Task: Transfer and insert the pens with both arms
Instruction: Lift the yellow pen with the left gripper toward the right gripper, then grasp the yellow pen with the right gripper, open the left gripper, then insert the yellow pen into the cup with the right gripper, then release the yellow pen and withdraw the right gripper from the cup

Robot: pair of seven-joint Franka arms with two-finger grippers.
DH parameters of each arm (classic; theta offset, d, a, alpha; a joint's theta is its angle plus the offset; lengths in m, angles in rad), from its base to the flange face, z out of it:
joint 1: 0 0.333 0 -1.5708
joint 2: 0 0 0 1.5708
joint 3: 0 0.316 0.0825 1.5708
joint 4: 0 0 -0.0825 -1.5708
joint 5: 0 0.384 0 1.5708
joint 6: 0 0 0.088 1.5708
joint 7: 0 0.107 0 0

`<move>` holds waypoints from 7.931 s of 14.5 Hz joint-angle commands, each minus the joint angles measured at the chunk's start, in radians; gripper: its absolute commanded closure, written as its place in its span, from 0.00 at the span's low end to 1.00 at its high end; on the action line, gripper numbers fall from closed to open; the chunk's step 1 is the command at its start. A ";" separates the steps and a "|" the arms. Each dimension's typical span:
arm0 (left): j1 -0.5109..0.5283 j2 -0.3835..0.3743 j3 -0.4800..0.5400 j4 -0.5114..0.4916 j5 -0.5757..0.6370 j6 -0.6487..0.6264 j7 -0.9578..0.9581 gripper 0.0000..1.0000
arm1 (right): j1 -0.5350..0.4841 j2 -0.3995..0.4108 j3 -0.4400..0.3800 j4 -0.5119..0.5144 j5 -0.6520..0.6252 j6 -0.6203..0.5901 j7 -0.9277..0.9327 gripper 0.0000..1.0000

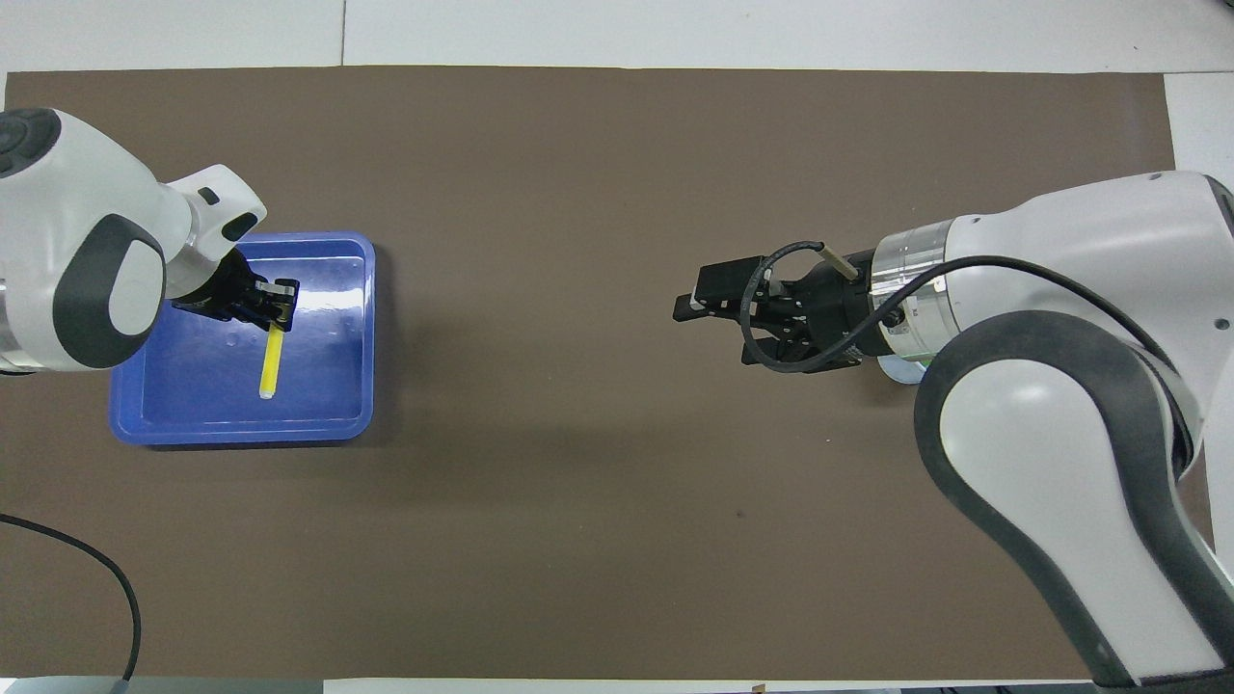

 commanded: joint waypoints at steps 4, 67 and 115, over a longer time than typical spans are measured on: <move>-0.043 -0.042 -0.013 0.125 -0.255 -0.171 -0.675 1.00 | 0.040 -0.010 0.012 -0.017 0.029 0.056 0.079 0.00; -0.273 -0.215 -0.015 -0.072 -0.689 0.158 -1.535 0.01 | 0.224 0.033 0.014 -0.032 0.060 0.397 0.131 1.00; -0.002 -0.229 -0.010 0.141 0.065 -0.342 0.071 0.00 | -0.222 0.013 0.017 0.011 -0.801 -0.138 -0.899 0.00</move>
